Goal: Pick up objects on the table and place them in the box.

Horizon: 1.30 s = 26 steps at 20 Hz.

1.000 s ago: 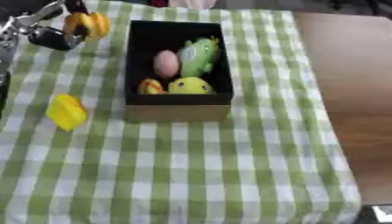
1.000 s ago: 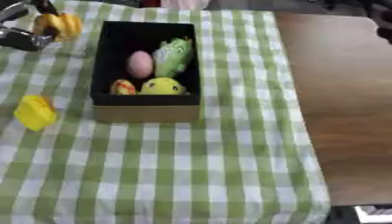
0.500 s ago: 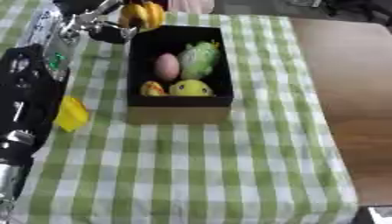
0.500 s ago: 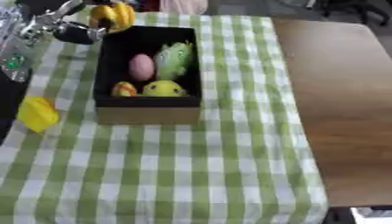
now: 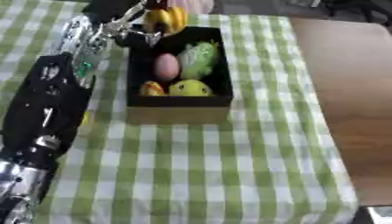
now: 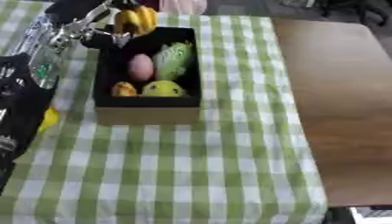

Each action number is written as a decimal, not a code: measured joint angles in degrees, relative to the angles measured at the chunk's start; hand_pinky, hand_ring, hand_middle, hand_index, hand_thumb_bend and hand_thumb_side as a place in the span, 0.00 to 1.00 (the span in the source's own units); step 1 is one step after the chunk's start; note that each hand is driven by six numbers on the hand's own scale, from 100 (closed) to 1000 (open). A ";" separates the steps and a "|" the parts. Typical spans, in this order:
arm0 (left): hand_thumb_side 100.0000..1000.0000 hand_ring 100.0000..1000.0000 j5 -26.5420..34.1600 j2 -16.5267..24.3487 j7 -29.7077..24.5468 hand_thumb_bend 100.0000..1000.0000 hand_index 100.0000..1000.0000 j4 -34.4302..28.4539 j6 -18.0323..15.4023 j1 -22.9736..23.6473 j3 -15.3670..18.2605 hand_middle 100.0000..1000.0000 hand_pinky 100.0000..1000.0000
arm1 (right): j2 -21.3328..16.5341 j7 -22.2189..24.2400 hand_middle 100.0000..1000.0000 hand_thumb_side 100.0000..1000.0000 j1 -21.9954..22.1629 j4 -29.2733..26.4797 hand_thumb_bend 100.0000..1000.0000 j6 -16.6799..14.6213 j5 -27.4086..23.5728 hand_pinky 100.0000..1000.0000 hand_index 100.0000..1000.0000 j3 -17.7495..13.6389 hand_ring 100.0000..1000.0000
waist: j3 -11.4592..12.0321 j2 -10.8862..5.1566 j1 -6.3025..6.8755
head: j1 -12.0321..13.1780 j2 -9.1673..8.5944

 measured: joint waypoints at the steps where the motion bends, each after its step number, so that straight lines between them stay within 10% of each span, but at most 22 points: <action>1: 0.15 0.59 -0.20 -0.16 -0.19 0.00 0.51 0.00 0.39 0.22 0.02 0.52 0.73 | 0.05 0.08 0.56 0.87 0.00 0.04 0.00 0.05 0.45 1.00 0.99 0.09 1.00 | 0.04 0.07 0.03 | -0.01 0.00; 10: 0.29 0.63 -2.63 -0.95 -1.01 0.00 0.61 0.66 1.17 1.65 -0.02 0.56 0.76 | 1.41 0.28 0.56 0.88 0.34 0.52 0.00 0.97 3.02 1.00 0.99 0.36 1.00 | 0.28 0.60 0.33 | -0.32 0.00; 12: 0.39 0.74 -3.03 -0.96 -1.47 0.08 0.83 0.71 0.81 1.81 -0.04 0.68 0.84 | 1.45 0.22 0.56 0.88 0.37 0.64 0.00 1.16 3.32 1.00 0.99 0.36 1.00 | 0.33 0.68 0.36 | -0.39 0.00; 15: 0.52 0.81 -3.57 -0.96 -2.11 0.24 0.90 0.71 0.28 2.04 -0.07 0.75 0.89 | 1.60 0.19 0.56 0.88 0.62 0.66 0.00 1.30 3.71 1.00 0.99 0.36 1.00 | 0.56 0.70 0.41 | -0.68 0.00; 19: 0.64 0.87 -4.64 -0.96 -1.87 0.43 0.93 0.56 0.20 2.05 -0.05 0.80 0.94 | 1.97 0.18 0.56 0.88 0.83 0.69 0.00 1.62 4.40 1.00 0.99 0.36 1.00 | 0.80 0.77 0.52 | -0.84 0.00; 26: 0.66 0.87 -5.76 -0.90 1.34 0.44 0.93 -0.22 1.44 2.03 0.02 0.80 0.93 | 2.38 -0.08 0.56 0.88 1.37 0.69 0.00 1.39 5.08 1.00 0.99 0.34 1.00 | 0.96 0.80 0.47 | -1.02 0.00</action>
